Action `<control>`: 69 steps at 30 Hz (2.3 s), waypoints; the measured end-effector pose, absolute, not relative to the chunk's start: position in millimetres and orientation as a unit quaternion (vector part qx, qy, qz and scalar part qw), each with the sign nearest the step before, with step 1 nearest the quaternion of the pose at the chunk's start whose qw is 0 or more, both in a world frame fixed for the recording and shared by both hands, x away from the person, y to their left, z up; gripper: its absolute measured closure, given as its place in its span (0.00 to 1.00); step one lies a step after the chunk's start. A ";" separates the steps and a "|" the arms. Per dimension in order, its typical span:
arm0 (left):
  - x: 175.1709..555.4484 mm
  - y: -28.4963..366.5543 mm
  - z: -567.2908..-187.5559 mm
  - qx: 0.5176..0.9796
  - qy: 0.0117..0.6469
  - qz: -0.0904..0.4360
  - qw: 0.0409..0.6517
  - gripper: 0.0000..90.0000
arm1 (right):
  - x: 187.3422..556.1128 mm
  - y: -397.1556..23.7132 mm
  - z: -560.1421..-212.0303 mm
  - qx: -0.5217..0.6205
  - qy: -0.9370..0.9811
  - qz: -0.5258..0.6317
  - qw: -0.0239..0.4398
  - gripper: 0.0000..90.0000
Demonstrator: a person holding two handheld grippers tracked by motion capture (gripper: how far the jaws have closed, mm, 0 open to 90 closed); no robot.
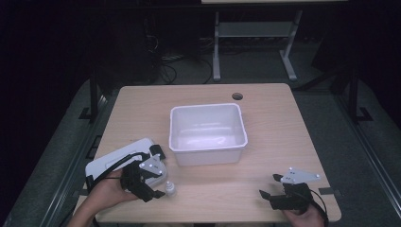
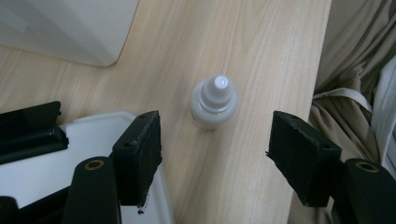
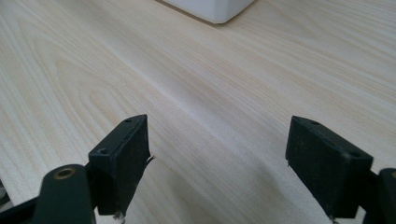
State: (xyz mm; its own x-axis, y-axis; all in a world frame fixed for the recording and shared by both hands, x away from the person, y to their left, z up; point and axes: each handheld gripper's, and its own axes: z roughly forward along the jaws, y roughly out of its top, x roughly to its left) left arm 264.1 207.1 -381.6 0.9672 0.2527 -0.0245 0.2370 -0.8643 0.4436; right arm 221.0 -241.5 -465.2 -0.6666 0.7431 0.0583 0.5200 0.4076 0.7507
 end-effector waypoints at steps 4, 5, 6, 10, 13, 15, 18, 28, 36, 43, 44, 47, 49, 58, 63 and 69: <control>265.1 202.5 -385.4 0.965 0.125 0.012 0.229 0.38 | 221.2 -240.6 -465.6 0.381 0.828 0.387 0.142 0.23; 265.9 201.4 -386.5 0.965 0.126 0.010 0.229 0.38 | 221.2 -240.4 -465.6 0.381 0.828 0.386 0.142 0.23; 266.5 200.7 -387.1 0.965 0.125 0.009 0.228 0.38 | 221.3 -240.4 -465.6 0.381 0.828 0.386 0.142 0.23; 268.0 196.7 -389.6 0.966 0.125 0.006 0.227 0.38 | 221.3 -240.9 -465.5 0.381 0.828 0.386 0.142 0.23; 269.6 194.1 -392.1 0.966 0.125 0.009 0.228 0.38 | 221.2 -241.1 -465.5 0.380 0.828 0.387 0.142 0.23; 270.1 193.6 -392.7 0.966 0.124 0.009 0.226 0.38 | 221.1 -241.0 -465.5 0.380 0.828 0.387 0.142 0.23; 270.2 191.4 -394.5 0.967 0.123 0.006 0.222 0.39 | 221.0 -241.1 -465.4 0.380 0.828 0.387 0.143 0.23; 272.8 183.0 -400.2 0.971 0.117 0.003 0.208 0.42 | 220.6 -240.8 -465.2 0.381 0.828 0.387 0.143 0.23; 274.0 178.6 -404.5 0.974 0.117 0.004 0.194 0.45 | 220.4 -241.1 -464.8 0.380 0.828 0.387 0.143 0.23; 275.9 176.1 -406.3 0.975 0.116 0.001 0.191 0.52 | 220.2 -241.0 -464.6 0.379 0.828 0.387 0.143 0.23; 276.6 175.2 -407.2 0.975 0.115 -0.001 0.188 0.53 | 220.1 -241.1 -464.6 0.379 0.828 0.387 0.143 0.23; 276.9 173.8 -409.7 0.977 0.112 -0.004 0.184 0.57 | 220.2 -241.2 -464.5 0.379 0.828 0.387 0.143 0.23; 277.0 173.4 -410.3 0.977 0.111 -0.005 0.183 0.58 | 220.2 -241.3 -464.6 0.379 0.828 0.387 0.144 0.23; 276.1 171.1 -413.5 0.979 0.104 0.001 0.173 0.66 | 219.9 -241.5 -464.3 0.379 0.828 0.387 0.144 0.23; 275.9 171.1 -413.3 0.980 0.104 0.002 0.172 0.66 | 219.8 -241.3 -464.3 0.379 0.828 0.387 0.144 0.23; 275.7 172.1 -411.9 0.979 0.106 0.002 0.176 0.66 | 219.8 -241.5 -464.4 0.379 0.828 0.387 0.144 0.23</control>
State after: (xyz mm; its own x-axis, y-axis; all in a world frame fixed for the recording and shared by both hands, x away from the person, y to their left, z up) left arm 275.7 172.1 -411.9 0.9776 0.2079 -0.0332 0.2064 -0.9154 0.3456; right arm 219.8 -241.5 -464.4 -0.6708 0.7395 0.0553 0.5170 0.4129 0.7498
